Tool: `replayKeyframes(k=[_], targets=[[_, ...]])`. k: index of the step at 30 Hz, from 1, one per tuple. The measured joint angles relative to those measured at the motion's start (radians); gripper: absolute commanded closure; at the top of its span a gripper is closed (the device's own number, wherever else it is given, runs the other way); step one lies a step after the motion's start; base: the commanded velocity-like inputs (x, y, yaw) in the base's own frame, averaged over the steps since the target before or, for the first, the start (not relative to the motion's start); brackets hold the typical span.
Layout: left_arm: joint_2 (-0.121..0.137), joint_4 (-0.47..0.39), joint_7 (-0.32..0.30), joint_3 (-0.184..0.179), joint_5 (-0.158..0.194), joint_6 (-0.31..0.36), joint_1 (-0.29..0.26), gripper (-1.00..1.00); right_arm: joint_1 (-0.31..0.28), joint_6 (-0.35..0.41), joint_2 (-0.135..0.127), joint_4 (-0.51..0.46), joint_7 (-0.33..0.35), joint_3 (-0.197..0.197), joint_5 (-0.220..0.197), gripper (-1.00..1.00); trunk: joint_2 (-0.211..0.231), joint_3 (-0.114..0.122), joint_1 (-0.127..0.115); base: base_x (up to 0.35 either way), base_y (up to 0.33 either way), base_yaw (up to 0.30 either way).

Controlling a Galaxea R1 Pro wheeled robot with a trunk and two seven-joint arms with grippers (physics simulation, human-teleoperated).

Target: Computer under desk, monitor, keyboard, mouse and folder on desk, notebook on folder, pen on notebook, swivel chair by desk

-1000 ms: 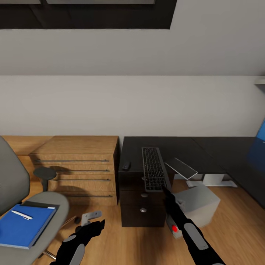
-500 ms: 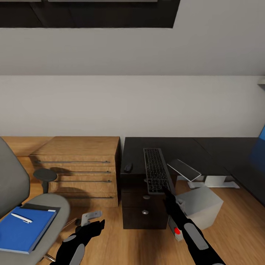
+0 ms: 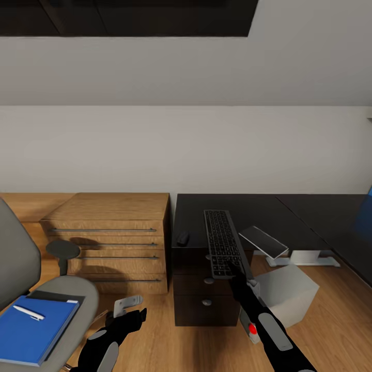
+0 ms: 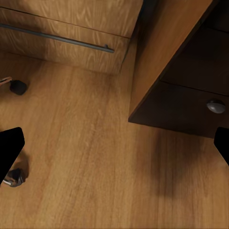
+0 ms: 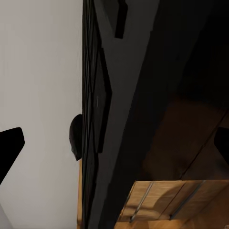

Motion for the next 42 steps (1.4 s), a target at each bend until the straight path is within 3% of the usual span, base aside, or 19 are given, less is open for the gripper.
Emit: replayKeyframes(k=[5, 6, 21, 30, 42], targets=[[0.000, 0.000, 0.001, -0.001, 0.000, 0.000, 0.000, -1.00, 0.000, 0.000, 0.000, 0.000, -0.003, 0.000, 0.001, -1.00, 0.000, 0.000, 0.000, 0.006, 0.003, 0.000], [0.000, 0.000, 0.001, 0.000, 0.000, 0.000, 0.000, -1.00, 0.000, 0.000, 0.000, 0.000, -0.004, 0.000, 0.001, 1.00, 0.000, 0.000, 0.000, 0.001, 0.001, 0.000], [0.000, 0.000, -0.001, -0.001, 0.000, 0.000, 0.000, -1.00, 0.000, 0.000, 0.002, -0.002, -0.001, 0.001, 0.000, 1.00, 0.000, 0.000, 0.000, 0.000, 0.000, 0.000], [0.000, 0.000, 0.001, -0.003, -0.001, 0.000, 0.000, -1.00, 0.001, -0.001, -0.001, -0.020, 0.001, 0.001, 0.003, 1.00, 0.063, 0.028, -0.034, 0.000, 0.000, 0.000], [-0.002, 0.001, 0.004, -0.003, 0.000, -0.001, 0.000, -1.00, 0.018, 0.003, -0.001, -0.149, -0.004, 0.001, -0.003, 1.00, 0.147, 0.066, -0.080, 0.000, 0.000, 0.000]])
